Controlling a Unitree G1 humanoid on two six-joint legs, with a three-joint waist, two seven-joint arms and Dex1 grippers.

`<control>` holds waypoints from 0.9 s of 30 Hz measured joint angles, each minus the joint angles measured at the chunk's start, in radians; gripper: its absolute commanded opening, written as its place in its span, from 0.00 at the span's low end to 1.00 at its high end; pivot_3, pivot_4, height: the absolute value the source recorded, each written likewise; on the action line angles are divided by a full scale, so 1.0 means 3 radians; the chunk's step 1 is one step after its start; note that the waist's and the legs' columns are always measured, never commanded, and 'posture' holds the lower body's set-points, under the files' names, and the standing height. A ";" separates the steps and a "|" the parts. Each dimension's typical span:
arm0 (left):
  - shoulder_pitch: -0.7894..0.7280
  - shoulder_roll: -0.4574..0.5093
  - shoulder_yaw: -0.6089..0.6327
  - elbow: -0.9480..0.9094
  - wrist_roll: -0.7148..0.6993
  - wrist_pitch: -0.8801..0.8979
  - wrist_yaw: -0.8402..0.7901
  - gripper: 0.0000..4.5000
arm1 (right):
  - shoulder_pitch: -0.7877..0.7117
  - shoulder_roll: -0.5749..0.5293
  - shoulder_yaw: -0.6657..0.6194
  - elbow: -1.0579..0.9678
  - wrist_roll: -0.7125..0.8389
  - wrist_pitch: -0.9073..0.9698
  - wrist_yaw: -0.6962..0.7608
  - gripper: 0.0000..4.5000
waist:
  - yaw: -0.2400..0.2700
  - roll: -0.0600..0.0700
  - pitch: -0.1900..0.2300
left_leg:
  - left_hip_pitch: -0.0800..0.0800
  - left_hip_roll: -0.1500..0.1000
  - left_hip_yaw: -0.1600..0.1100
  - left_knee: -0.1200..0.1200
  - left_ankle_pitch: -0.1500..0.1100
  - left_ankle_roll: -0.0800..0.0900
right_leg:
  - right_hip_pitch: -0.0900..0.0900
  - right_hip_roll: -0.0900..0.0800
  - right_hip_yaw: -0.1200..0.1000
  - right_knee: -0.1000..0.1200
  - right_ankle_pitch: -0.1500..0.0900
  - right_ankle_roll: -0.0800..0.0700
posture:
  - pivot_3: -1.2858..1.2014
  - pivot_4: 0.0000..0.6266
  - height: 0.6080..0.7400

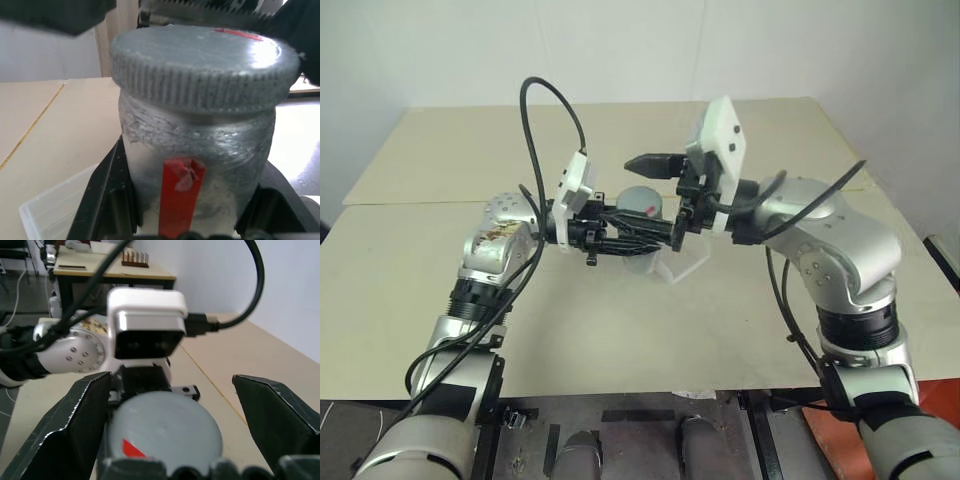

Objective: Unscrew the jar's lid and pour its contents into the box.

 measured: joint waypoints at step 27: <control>0.0036 0.0166 0.0109 -0.0099 -0.0020 0.0088 -0.0016 0.43 | 0.0276 -0.0536 -0.0463 0.0169 0.0067 0.0001 -0.0064 1.00 | 0.0013 0.0000 0.0000 | -0.0001 0.0000 0.0000 -0.0001 0.0000 0.0000 | 0.0000 0.0000 0.0000 -0.0002 0.0000 0.0000 | 0.52 0.24 1.00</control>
